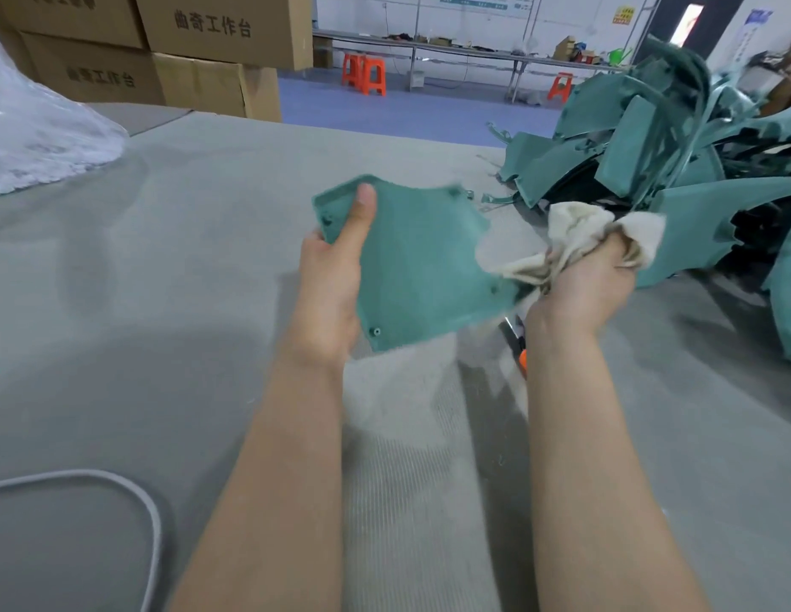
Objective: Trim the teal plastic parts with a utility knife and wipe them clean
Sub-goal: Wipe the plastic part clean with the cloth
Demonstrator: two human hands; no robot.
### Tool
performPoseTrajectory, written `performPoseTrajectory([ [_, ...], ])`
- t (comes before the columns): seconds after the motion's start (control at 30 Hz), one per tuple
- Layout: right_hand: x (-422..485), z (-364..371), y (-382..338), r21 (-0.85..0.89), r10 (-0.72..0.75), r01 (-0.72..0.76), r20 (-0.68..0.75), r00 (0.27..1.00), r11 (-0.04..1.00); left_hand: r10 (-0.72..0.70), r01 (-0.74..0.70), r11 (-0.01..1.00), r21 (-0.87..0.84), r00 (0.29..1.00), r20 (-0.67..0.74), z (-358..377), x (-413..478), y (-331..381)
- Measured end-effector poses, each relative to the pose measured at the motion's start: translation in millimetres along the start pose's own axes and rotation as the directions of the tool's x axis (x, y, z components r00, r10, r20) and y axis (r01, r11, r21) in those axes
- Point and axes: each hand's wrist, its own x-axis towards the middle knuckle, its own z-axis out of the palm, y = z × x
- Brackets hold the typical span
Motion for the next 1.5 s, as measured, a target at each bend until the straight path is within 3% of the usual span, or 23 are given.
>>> performPoseTrajectory([
  [0.1, -5.9, 0.8, -6.6, 0.035, -0.204, 0.204, 0.001, 0.979, 0.978, -0.001, -0.023, 0.989, -0.143, 0.986, -0.165, -7.6, 6.0, -0.9],
  [0.17, -11.5, 2.2, -5.1, 0.026, -0.201, 0.201, 0.018, 0.979, 0.979, -0.013, -0.037, 0.973, -0.226, 0.976, -0.218, -11.3, 7.9, -2.0],
  [0.23, -17.5, 5.3, 4.1, -0.116, -0.051, 0.064, 0.113, 0.992, 0.991, -0.028, -0.037, 0.951, -0.306, 0.978, -0.206, -11.6, 8.2, -3.5],
  [0.3, -26.1, 11.5, 19.4, -0.307, 0.190, -0.111, 0.240, 0.952, 0.945, -0.034, -0.028, 0.948, -0.317, 0.982, -0.186, -10.5, 6.9, -5.0],
  [0.37, -34.9, 15.8, 33.2, -0.465, 0.309, -0.134, 0.324, 0.894, 0.875, -0.020, -0.021, 0.966, -0.257, 0.988, -0.154, -10.5, 6.6, -6.3],
  [0.47, -30.5, 12.2, 40.3, -0.332, 0.276, -0.176, 0.282, 0.919, 0.927, -0.007, 0.011, 0.990, -0.138, 1.000, 0.026, -6.8, 3.8, -7.8],
  [0.6, -1.0, -2.7, 36.0, -0.172, 0.409, -0.384, 0.139, 0.902, 0.907, 0.000, 0.015, 0.997, -0.071, 0.978, 0.206, -1.4, 0.2, -7.5],
  [0.73, 8.6, -8.0, 29.1, -0.178, 0.446, -0.416, 0.187, 0.875, 0.892, 0.022, 0.019, 0.988, -0.151, 0.963, 0.268, -13.1, 3.7, -0.9],
  [0.83, 9.5, -7.2, 24.6, -0.075, 0.457, -0.455, 0.283, 0.843, 0.887, 0.014, 0.046, 0.982, -0.186, 0.950, 0.312, -20.8, 5.1, 0.5],
  [1.07, 11.3, -14.5, 18.5, 0.231, 0.536, -0.597, 0.277, 0.797, 0.768, -0.030, 0.040, 0.998, -0.043, 0.974, 0.223, -17.9, 4.4, -4.3],
  [1.27, 19.5, -16.9, 21.7, 0.188, 0.501, -0.590, 0.366, 0.784, 0.785, -0.085, 0.100, 0.991, -0.085, 0.983, 0.162, -25.2, 9.4, -2.7],
  [1.4, 19.1, -19.3, 20.4, 0.240, 0.446, -0.501, 0.248, 0.860, 0.832, -0.201, 0.205, 0.978, -0.038, 0.976, 0.080, -26.0, 9.9, -2.1],
  [1.5, 22.8, -23.4, 16.1, 0.248, 0.455, -0.493, 0.196, 0.868, 0.834, -0.273, 0.275, 0.962, -0.004, 0.958, 0.088, -27.7, 11.4, -2.0],
])
